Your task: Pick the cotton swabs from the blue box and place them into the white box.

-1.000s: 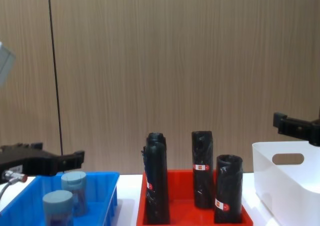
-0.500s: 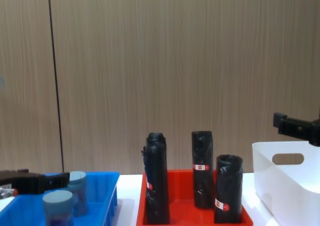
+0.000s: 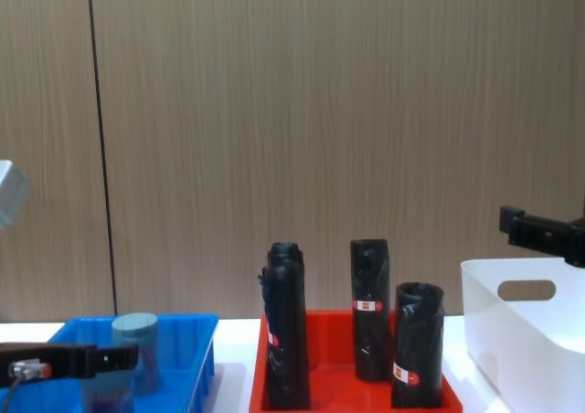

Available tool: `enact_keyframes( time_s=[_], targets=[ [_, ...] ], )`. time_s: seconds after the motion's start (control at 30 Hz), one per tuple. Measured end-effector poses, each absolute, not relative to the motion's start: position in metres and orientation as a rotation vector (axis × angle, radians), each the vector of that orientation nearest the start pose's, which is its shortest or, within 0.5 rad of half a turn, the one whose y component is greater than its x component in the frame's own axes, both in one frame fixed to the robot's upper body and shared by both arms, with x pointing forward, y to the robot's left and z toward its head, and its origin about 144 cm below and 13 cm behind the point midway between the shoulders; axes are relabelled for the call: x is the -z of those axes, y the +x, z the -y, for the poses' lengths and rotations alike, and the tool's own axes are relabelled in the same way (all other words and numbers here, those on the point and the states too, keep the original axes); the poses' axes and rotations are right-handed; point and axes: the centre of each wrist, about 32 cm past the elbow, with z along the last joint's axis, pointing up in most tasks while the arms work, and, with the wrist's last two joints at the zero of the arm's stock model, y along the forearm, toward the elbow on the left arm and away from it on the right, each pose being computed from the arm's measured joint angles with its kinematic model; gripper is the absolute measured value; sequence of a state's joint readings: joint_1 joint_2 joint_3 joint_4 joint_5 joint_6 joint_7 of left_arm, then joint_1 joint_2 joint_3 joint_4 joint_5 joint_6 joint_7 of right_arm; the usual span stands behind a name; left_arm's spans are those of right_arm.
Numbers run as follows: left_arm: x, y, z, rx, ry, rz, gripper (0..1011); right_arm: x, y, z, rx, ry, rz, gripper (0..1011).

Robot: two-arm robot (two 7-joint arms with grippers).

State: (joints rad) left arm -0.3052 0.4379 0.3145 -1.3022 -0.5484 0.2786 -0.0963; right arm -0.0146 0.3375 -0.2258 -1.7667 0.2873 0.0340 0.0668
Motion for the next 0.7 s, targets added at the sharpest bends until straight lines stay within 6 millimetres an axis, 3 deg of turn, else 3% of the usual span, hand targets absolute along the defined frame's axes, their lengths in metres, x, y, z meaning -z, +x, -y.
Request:
enact_keyframes(
  time_s=[0.7],
  targets=[
    [-1.148,0.553,-0.301,-1.272,0.314,-0.342,1003,-1.189,0.443,0.237,1.229,0.026,0.075,1002]
  ],
)
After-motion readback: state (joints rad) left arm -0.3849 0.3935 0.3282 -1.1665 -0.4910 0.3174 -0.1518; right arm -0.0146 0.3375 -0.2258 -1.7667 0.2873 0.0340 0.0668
